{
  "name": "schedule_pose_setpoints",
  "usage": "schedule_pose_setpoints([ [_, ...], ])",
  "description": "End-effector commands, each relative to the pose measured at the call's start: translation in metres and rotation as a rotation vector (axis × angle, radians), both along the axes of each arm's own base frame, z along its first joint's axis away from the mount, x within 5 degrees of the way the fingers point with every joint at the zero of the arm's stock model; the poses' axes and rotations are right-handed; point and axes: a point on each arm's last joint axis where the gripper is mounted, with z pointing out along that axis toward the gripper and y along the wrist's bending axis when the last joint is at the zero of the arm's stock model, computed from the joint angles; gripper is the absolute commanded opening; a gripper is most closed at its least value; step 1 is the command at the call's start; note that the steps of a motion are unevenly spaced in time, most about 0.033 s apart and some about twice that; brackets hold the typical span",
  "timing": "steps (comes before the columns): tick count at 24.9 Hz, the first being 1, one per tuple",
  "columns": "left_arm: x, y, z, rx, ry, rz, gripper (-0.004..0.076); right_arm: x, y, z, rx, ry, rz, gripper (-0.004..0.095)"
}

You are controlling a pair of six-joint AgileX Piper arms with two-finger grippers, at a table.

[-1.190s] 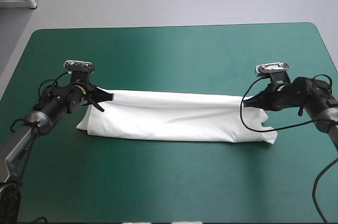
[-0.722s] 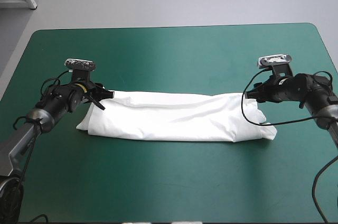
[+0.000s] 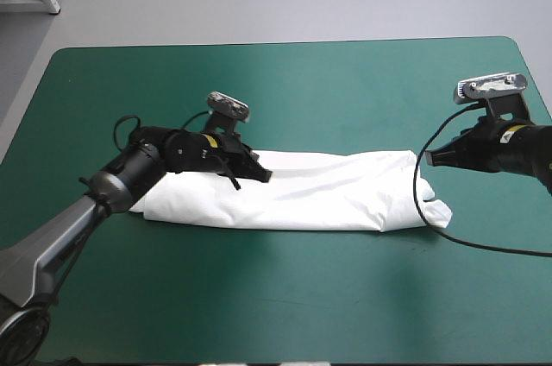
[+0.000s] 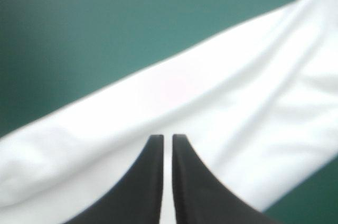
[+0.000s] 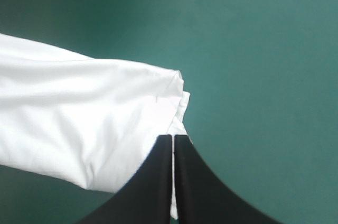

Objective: Fold the cloth

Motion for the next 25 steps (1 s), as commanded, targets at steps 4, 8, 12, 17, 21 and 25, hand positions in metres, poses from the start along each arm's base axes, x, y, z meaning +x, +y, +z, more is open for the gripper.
schedule_pose_setpoints([
  [4, -0.002, -0.045, -0.02, -0.096, 0.08, -0.124, 0.0021, -0.008, -0.006, -0.011, 0.01, -0.017, -0.074, -0.0017],
  [8, 0.01, -0.056, -0.063, -0.047, 0.176, -0.15, 0.0021, 0.001, -0.004, -0.048, 0.056, 0.036, -0.111, -0.0009],
  [12, 0.013, -0.058, -0.078, -0.025, 0.215, -0.151, 0.0021, 0.01, 0.001, -0.064, 0.132, 0.086, -0.114, 0.0119],
  [17, 0.014, -0.059, -0.081, -0.024, 0.225, -0.15, 0.002, 0.029, 0.006, -0.081, 0.153, 0.131, -0.078, 0.0423],
  [21, 0.013, -0.059, -0.082, -0.022, 0.232, -0.153, 0.0019, 0.049, 0.006, -0.106, 0.124, 0.199, -0.059, 0.0594],
  [25, 0.011, -0.058, -0.082, -0.01, 0.239, -0.172, 0.0019, 0.073, 0.006, -0.135, 0.104, 0.232, -0.07, 0.0594],
])
